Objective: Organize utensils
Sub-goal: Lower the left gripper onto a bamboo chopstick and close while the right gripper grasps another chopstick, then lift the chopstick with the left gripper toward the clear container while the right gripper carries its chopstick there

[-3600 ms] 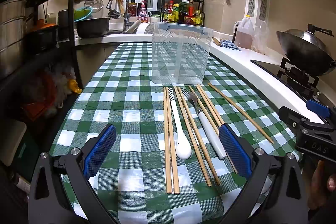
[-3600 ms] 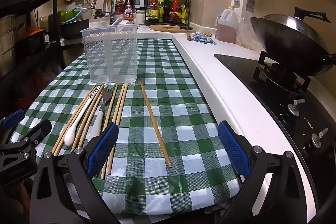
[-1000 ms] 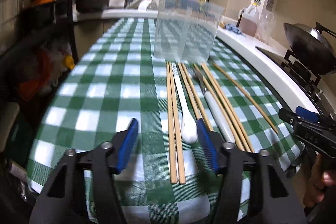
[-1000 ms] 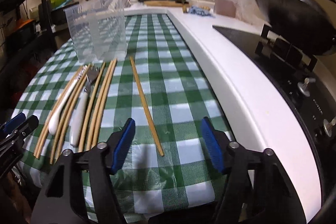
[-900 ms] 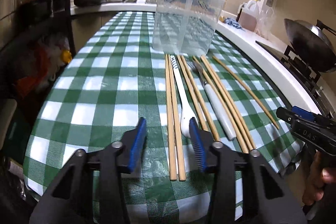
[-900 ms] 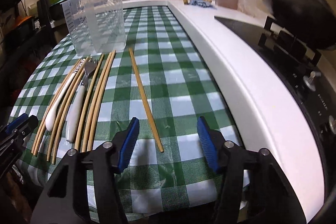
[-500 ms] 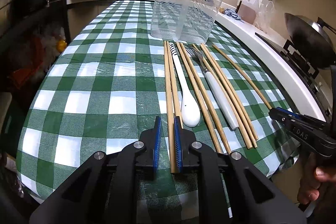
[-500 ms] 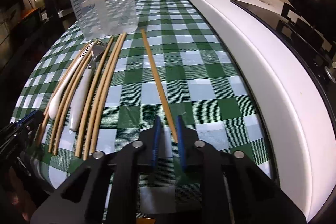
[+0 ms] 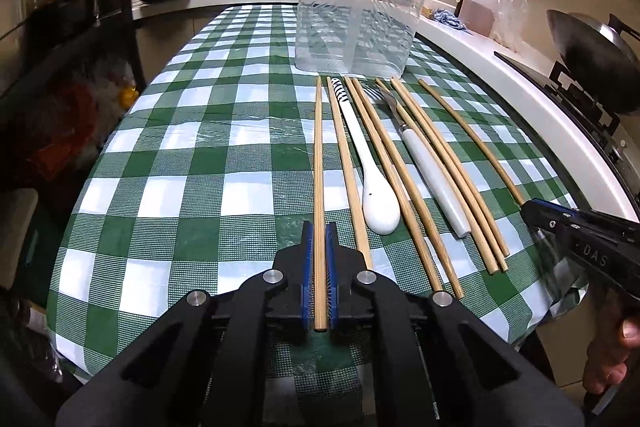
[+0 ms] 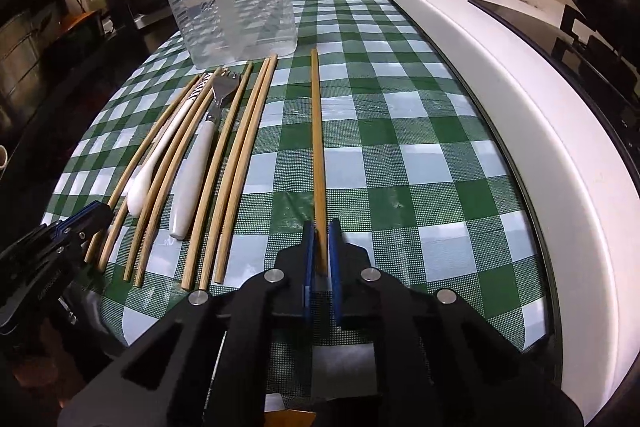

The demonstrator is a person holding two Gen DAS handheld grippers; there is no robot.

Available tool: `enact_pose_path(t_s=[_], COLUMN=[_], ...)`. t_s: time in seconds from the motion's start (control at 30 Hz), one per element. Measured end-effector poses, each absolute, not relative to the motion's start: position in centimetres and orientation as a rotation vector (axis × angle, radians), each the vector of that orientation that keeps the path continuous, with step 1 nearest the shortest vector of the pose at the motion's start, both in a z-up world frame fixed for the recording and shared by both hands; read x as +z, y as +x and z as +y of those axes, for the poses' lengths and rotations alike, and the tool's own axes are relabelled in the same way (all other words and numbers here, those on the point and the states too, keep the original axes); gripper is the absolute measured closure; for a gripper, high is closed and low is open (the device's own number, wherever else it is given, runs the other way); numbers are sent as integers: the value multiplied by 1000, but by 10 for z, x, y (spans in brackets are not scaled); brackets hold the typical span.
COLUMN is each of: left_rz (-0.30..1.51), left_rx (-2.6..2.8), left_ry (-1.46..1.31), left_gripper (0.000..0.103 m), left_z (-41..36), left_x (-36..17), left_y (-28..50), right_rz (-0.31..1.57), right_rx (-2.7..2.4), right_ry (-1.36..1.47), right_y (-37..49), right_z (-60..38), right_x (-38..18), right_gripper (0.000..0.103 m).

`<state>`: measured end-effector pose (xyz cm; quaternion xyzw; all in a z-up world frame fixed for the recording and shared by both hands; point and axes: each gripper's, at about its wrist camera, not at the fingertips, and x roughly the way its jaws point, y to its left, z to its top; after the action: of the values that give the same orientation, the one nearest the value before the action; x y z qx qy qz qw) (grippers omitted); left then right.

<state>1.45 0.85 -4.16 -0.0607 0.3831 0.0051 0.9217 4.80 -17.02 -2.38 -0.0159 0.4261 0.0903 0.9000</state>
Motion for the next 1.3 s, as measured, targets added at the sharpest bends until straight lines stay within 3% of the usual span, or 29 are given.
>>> enact_pose_path(t_s=[0.57, 1.3], left_rz=[758, 509], left_rx=[6, 12], left_ry=[-93, -26], left_gripper=[97, 97], left_z=[5, 4], left_x=[-39, 27], left_y=[12, -25], right_rz=[851, 532], right_rx=[197, 234], right_ry=[-33, -29], right_y=[44, 3], right_z=[-170, -172], right_x=[-18, 53], right_gripper=[98, 98])
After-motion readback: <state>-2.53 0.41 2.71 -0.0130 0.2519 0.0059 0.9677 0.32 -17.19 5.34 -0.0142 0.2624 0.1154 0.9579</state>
